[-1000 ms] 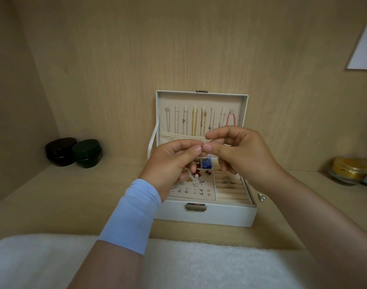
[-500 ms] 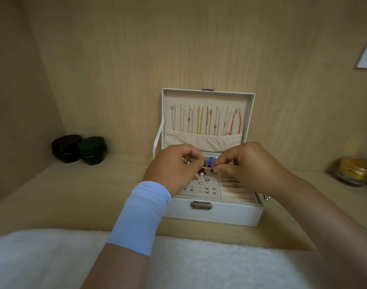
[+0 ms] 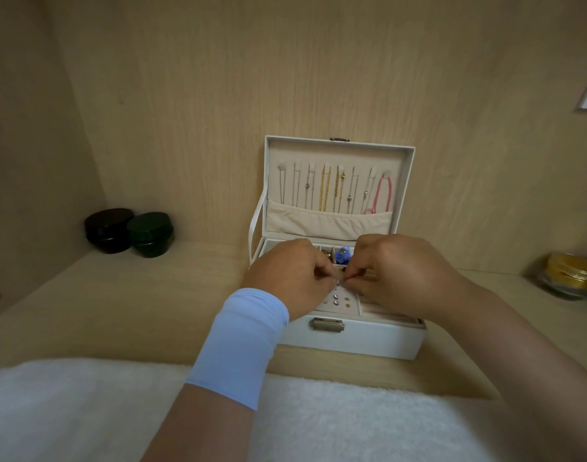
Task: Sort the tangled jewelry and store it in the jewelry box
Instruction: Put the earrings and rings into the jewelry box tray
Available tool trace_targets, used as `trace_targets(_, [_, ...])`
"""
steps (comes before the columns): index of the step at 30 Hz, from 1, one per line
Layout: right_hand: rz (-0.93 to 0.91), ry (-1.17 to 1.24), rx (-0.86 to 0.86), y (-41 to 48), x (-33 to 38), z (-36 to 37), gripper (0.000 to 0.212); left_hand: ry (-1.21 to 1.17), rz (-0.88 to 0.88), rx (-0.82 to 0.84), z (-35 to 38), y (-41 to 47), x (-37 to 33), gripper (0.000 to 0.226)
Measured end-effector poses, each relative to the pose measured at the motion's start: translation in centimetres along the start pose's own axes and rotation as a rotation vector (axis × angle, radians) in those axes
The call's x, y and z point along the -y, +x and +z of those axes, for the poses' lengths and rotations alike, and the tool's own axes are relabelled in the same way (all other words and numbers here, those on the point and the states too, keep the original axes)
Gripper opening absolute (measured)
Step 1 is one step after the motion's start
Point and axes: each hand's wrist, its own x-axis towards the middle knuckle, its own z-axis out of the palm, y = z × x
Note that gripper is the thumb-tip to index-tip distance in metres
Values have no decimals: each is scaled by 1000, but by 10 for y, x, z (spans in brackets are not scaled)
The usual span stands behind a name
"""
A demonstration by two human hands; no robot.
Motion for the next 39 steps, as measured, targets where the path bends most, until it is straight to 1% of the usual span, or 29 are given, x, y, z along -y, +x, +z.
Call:
trace_targets(3, [24, 57, 99, 0, -2, -5, 18, 10, 14, -9, 1, 0, 1, 13])
trace_targets(4, [50, 127, 110, 1, -5, -7, 19, 8, 23, -17, 1, 0, 1, 12])
trace_targets(6, [139, 296, 77, 0, -17, -17, 13, -21, 42, -42, 2, 2, 0, 10])
trace_targets(7, [180, 331, 47, -2, -25, -24, 10, -42, 53, -56, 3, 3, -2, 10])
trace_targets(8, [213, 332, 30, -4, -35, -30, 9, -62, 65, -67, 4, 5, -5, 11])
trace_targets(10, [258, 312, 66, -10, -52, -38, 10, -76, 88, -71, 5, 12, -12, 12])
trace_targets(12, [274, 305, 164, -14, -62, -38, 14, -51, 108, -42, 7, 20, -22, 12])
trace_targets(14, [275, 357, 232, -15, -65, -33, 13, -15, 130, 3, 11, 28, -31, 10])
trace_targets(18, [267, 436, 261, -12, -64, -23, 11, 55, 140, 106, 16, 42, -37, 7])
trace_targets(20, [266, 424, 262, -10, -62, -19, 11, 78, 134, 138, 18, 44, -34, 5])
trace_targets(26, [265, 341, 264, -6, -55, -15, 7, 60, 117, 144, 25, 46, -26, 5])
trace_targets(29, [237, 227, 254, -8, -50, -17, 4, 66, 125, 138, 25, 46, -26, 6])
trace_targets(32, [208, 139, 232, -9, -44, -17, 6, 80, 133, 138, 25, 46, -28, 6])
trace_targets(36, [180, 93, 221, -9, -42, -16, 9, 66, 133, 146, 24, 45, -31, 6])
trace_targets(39, [172, 126, 229, -9, -46, -15, 7, 57, 134, 150, 24, 44, -31, 7])
